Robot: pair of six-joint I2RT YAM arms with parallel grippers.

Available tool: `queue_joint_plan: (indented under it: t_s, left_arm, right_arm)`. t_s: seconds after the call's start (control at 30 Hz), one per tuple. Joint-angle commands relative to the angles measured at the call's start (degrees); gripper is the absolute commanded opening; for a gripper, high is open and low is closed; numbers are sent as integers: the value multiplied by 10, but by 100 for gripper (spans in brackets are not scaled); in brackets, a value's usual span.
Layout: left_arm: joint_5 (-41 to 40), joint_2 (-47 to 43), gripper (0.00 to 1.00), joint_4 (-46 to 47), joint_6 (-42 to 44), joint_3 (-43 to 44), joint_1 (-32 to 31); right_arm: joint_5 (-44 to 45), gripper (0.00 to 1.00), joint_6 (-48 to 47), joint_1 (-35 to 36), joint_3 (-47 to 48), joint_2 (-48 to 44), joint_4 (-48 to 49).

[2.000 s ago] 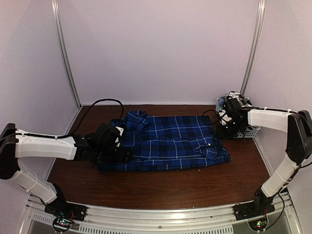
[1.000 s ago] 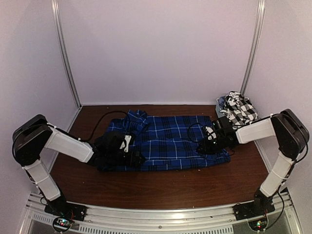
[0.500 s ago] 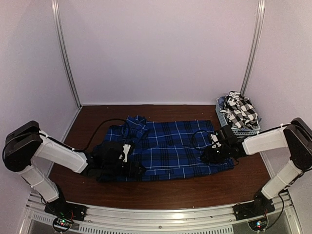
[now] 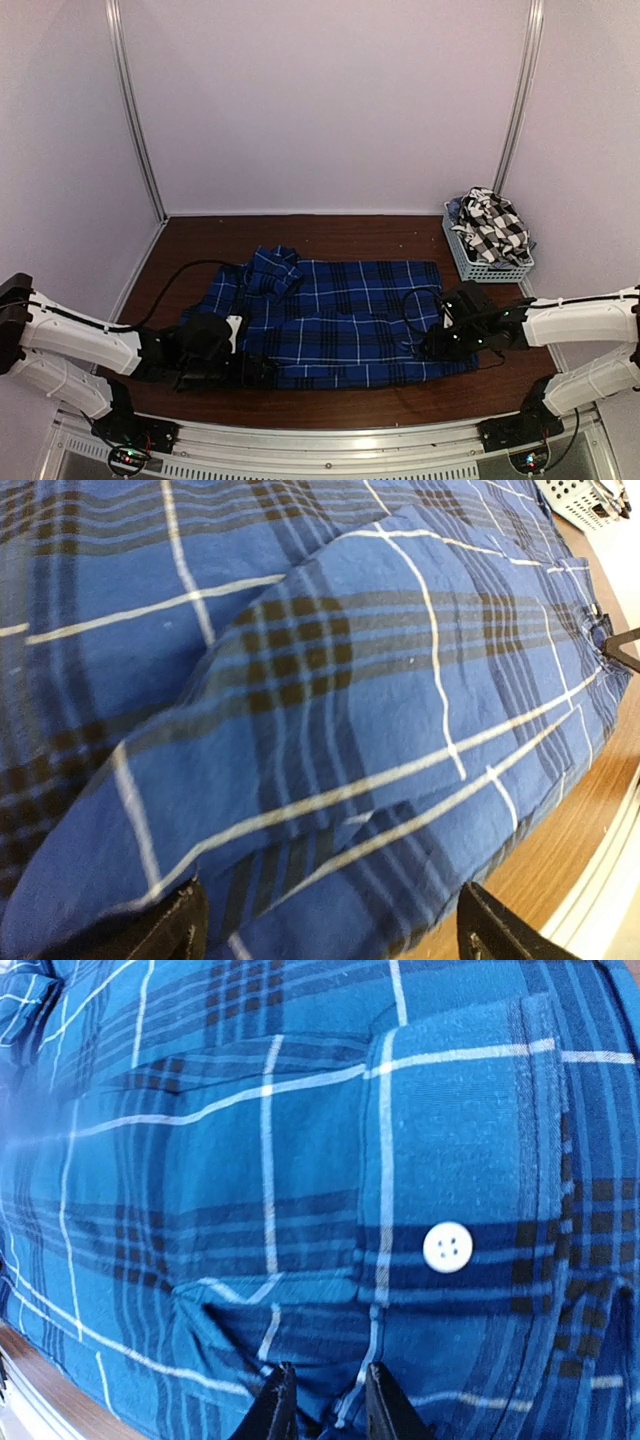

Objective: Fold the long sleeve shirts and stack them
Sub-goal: Move the 1/3-folded shirt to the center of the board.

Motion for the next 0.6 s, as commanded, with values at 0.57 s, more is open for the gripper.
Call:
queue_joint_plan:
  t_s: [0.57]
  left_arm:
    - [-64, -163, 82, -167, -40, -51, 68]
  right_arm:
    - [33, 26, -73, 21, 125, 89, 2]
